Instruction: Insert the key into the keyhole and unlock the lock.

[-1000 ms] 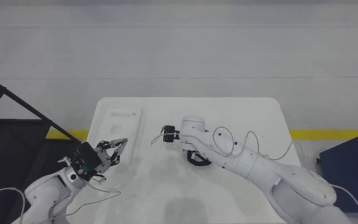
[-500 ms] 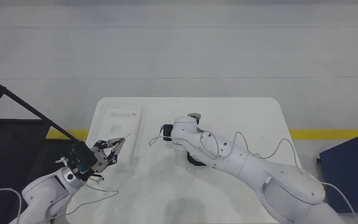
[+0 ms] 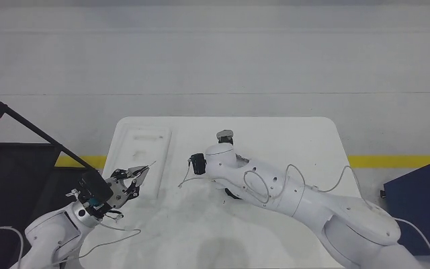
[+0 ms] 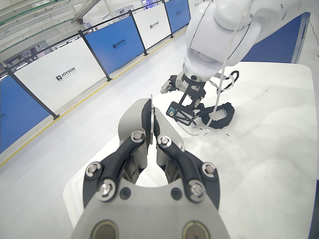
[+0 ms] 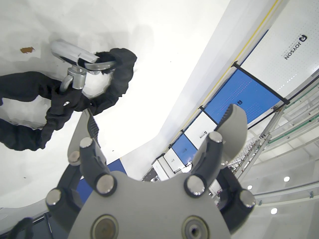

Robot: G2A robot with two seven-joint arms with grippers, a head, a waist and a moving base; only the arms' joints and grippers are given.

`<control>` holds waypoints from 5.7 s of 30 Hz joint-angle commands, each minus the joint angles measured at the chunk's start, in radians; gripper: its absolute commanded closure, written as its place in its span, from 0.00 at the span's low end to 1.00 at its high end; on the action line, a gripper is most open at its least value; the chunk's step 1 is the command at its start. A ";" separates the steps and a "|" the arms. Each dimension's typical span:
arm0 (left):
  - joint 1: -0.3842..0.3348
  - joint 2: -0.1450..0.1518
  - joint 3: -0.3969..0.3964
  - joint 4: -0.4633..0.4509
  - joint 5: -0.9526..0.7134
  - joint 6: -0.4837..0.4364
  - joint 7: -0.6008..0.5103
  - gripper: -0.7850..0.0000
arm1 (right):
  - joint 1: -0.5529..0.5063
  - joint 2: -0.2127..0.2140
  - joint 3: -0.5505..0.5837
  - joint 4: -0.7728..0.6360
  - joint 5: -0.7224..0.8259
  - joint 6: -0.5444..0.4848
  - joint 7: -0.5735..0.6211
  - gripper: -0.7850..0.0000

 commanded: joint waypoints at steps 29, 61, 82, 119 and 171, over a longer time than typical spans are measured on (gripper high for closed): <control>0.000 0.000 0.000 0.000 0.000 0.000 0.000 1.00 | 0.109 -0.205 -0.045 0.469 -0.175 -0.448 -0.448 0.00; 0.000 0.000 0.000 0.000 0.000 0.000 0.000 1.00 | 0.089 -0.409 -0.045 0.769 -0.260 -0.473 -0.522 0.65; 0.000 0.000 0.000 0.000 0.000 0.000 0.000 1.00 | 0.043 -0.485 -0.045 0.895 -0.390 -0.473 -0.596 0.76; 0.000 0.000 0.000 0.000 0.000 0.000 0.000 1.00 | 0.161 -0.309 -0.045 1.071 -0.454 -0.284 -1.906 1.00; 0.000 0.000 0.000 0.000 0.000 0.000 0.000 1.00 | 0.028 -0.081 -0.029 1.008 -0.336 -0.050 -2.511 1.00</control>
